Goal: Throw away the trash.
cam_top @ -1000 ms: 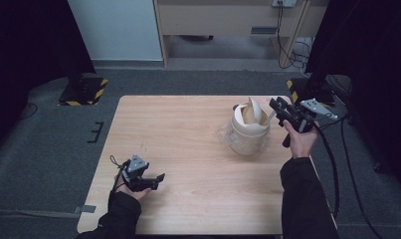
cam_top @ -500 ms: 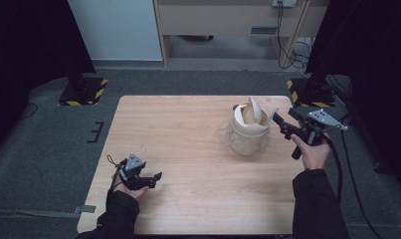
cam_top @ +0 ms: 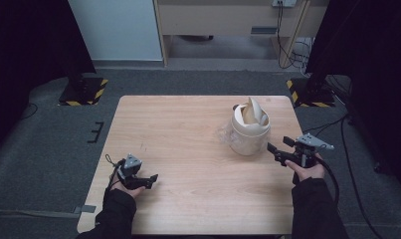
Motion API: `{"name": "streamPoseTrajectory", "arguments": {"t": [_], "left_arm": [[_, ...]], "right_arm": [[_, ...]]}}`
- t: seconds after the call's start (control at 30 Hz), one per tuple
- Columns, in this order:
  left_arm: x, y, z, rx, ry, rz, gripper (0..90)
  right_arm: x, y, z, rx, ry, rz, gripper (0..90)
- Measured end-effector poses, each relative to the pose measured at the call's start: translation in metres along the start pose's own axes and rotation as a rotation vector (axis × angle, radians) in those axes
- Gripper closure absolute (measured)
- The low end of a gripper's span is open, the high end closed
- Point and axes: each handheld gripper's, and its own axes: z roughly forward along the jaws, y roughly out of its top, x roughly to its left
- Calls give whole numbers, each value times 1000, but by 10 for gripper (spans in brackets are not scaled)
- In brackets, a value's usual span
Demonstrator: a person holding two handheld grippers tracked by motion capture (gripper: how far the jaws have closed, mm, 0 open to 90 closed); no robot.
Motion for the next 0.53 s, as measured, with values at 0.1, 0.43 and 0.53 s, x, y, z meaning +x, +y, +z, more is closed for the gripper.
{"name": "streamPoseTrajectory", "arguments": {"t": [0.1,0.43,0.53], "left_arm": [[4,-1,0,12,7,4,160],[13,-6,2,66,40,10,152],[14,-7,3,78,51,24,138]], "right_arm": [[-4,-11,2,58,-17,-6,212],[-18,-43,8,261,-84,-94,202],[-22,-45,9,280,-109,-86,187]]}}
